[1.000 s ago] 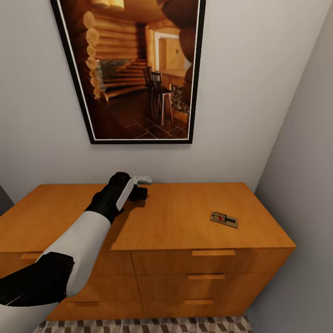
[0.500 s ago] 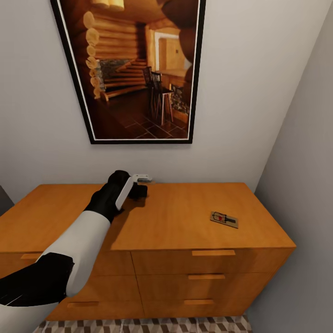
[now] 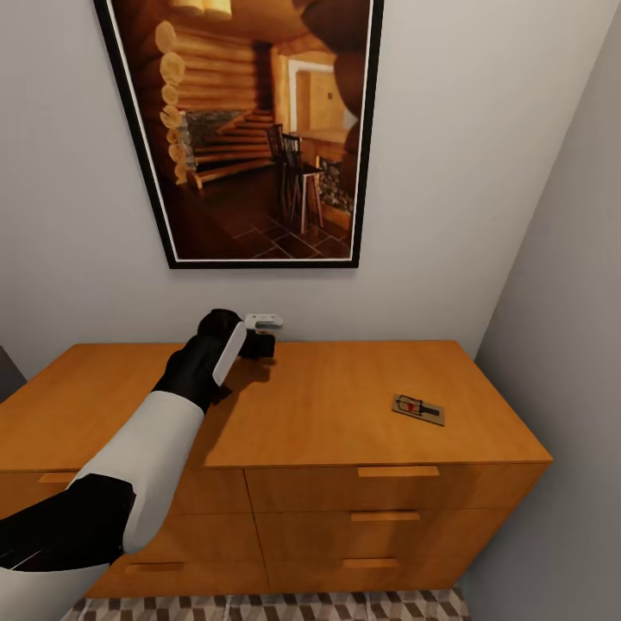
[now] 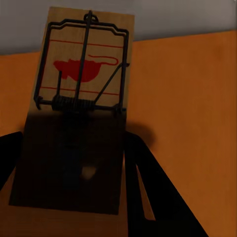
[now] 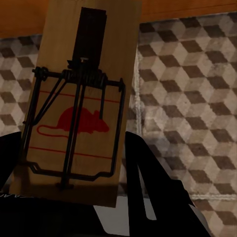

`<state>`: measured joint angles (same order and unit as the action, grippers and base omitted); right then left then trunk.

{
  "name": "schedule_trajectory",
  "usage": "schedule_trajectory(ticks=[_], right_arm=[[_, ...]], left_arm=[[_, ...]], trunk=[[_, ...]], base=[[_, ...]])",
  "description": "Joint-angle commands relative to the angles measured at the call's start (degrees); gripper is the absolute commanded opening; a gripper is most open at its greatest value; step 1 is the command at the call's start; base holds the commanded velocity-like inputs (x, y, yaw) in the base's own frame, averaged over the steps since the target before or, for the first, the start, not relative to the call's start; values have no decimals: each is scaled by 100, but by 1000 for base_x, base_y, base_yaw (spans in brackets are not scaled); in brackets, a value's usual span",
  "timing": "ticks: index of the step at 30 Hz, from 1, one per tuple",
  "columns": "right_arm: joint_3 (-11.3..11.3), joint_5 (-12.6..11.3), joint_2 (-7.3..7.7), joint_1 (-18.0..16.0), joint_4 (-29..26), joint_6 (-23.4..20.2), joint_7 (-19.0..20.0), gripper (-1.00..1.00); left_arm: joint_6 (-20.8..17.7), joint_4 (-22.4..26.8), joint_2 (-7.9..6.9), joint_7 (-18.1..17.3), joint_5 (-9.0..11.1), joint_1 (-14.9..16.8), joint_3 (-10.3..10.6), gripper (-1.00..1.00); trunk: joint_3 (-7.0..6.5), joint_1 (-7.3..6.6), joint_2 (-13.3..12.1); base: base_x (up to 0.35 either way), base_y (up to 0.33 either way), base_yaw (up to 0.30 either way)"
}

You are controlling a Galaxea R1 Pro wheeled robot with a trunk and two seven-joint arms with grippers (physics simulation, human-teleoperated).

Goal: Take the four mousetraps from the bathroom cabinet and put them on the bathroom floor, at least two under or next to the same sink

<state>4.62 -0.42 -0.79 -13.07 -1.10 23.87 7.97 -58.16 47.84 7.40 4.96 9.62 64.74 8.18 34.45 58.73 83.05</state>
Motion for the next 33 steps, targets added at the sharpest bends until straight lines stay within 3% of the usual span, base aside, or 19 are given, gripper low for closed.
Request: schedule_trajectory(ticks=[1,9,24,33], right_arm=[[48,-28,0,-3,5,12,60,-100],[48,-28,0,-3,5,12,59,-100],[48,-28,1,-3,5,20,55,-100],[49,-28,9,-3,5,21,55,-100]], left_arm=[[-20,8,-2,49,40,4,14,-100],[-20,0,-2,49,40,4,24,-100],[-12,-56,-7,49,40,4,33,-100],[-19,-61,-6,49,40,4,26,-100]], trunk=[[5,0,3],[5,0,3],[5,0,3],[5,0,3]], base=[[0,0,0],[-123,0,0],[-325,5,0],[-311,129,0]])
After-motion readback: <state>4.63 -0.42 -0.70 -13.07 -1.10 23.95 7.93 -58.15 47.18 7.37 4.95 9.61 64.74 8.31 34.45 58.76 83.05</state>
